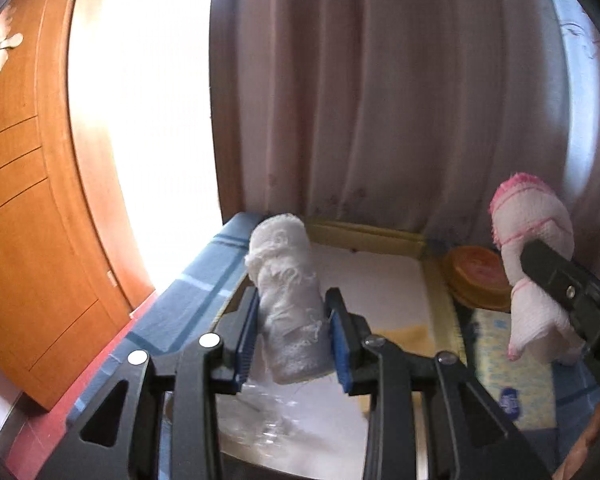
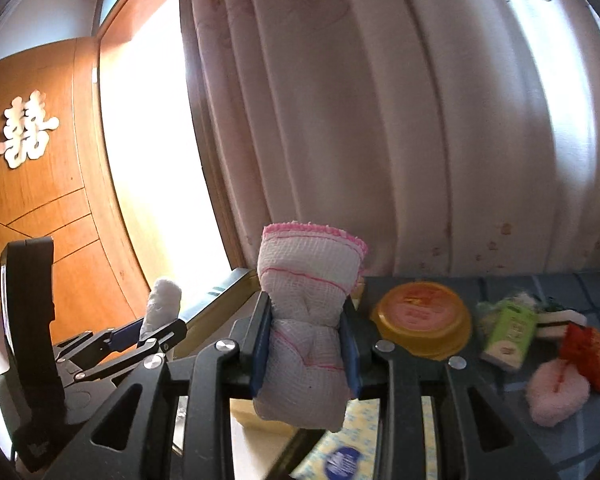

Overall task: Organize soft objects
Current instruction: 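Place both rolled towels into the white tray with both grippers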

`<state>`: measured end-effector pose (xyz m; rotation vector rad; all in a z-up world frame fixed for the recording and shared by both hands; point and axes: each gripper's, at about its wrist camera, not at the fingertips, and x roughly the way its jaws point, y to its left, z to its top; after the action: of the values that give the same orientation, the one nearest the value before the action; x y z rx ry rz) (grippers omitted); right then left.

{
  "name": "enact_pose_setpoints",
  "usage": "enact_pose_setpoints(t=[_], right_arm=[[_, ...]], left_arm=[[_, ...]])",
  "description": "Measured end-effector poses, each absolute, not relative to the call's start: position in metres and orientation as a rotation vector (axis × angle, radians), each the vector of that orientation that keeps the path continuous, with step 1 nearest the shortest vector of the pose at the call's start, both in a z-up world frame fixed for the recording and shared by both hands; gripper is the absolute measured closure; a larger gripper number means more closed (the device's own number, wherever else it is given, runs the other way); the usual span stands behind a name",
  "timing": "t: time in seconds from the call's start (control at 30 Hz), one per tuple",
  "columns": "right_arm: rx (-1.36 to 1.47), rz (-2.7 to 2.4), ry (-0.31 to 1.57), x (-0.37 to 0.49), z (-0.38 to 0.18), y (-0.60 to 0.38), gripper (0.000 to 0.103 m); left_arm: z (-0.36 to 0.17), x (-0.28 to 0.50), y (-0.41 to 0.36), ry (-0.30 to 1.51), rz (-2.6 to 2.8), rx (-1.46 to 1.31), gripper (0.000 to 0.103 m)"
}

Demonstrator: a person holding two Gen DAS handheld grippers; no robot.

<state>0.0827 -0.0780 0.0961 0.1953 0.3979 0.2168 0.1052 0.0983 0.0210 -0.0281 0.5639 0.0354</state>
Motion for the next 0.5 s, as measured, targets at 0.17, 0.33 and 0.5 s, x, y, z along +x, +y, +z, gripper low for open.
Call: enact_pose_setpoints(t=[0.17,0.33,0.5], right_arm=[[0.174,0.216,0.443,0.107,0.089,-0.055,0.070],[0.197,0.210,0.533,0.137,0.077,-0.046,0.070],[0.186,0.211,0.604,0.158,0.067,-0.037,0.070]], left_arm=[[0.015,0.122,0.116,0.587,0.093,-0.031,0.072],[0.008,0.143,0.123,0.635,0.153,0.005,0.072],[0.002,0.156,0.125,0.673,0.178,0.030,0.072]])
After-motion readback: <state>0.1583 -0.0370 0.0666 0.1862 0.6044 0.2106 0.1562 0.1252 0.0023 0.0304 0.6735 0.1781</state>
